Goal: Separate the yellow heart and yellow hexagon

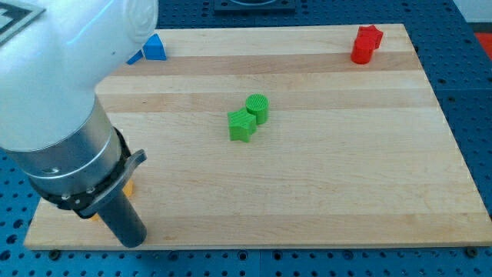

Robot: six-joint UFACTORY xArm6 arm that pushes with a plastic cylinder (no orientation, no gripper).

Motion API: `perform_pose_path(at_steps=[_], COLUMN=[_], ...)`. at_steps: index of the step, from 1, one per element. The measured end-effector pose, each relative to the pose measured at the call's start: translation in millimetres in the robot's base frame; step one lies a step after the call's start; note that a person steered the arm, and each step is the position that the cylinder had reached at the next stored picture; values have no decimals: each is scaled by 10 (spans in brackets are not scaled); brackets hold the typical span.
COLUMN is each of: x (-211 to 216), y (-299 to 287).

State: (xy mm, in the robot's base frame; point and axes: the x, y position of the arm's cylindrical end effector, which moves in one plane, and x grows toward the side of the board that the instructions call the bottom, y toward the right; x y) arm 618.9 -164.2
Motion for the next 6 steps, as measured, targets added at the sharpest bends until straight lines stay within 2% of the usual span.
perform_pose_path(at_steps=[2, 3, 4, 6], x=[-10, -182, -416, -584], y=[-786, -853, -712, -143])
